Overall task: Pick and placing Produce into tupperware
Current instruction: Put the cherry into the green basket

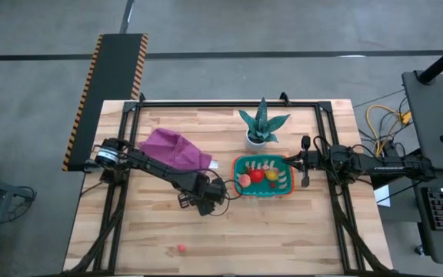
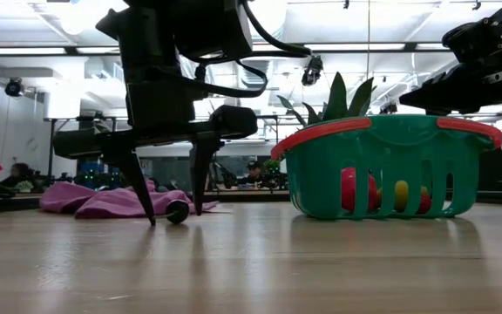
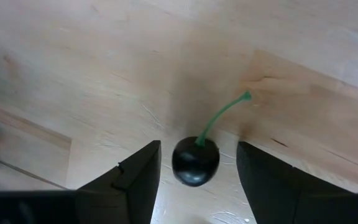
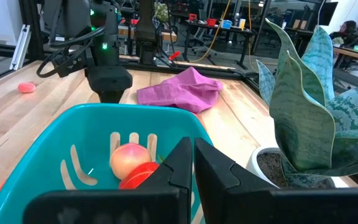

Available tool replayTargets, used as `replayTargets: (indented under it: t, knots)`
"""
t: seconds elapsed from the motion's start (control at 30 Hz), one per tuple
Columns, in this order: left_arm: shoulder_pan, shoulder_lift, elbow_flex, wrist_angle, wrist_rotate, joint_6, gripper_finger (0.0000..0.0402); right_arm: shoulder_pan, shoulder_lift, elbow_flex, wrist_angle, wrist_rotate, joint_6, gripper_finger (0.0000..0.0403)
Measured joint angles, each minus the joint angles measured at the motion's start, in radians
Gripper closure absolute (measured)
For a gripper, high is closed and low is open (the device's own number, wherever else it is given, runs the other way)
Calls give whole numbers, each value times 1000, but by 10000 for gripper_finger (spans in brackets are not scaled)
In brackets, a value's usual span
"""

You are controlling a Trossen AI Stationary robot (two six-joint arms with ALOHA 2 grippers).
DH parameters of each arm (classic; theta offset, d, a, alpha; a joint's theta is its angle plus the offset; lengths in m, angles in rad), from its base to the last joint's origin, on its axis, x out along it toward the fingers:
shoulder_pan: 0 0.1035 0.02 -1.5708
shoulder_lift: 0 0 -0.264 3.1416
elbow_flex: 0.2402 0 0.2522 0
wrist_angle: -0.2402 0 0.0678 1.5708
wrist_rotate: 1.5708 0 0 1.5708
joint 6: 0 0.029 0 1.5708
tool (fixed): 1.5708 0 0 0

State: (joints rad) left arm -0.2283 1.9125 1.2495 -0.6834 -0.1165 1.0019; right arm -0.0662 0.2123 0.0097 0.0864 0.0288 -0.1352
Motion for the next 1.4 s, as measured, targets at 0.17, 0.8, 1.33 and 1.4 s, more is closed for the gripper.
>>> replayTargets:
  t: [0.17,0.8,1.33,1.4]
  knots:
    - [0,0,0,4,0,-20,211,0,0,0,0,0,0,394]
    - [0,1,-1,21,3,-48,319,0,0,0,0,0,0,394]
    - [1,3,18,42,-55,-265,320,0,0,0,0,0,4,394]
    - [1,2,18,38,-67,-274,320,0,0,0,0,0,4,394]
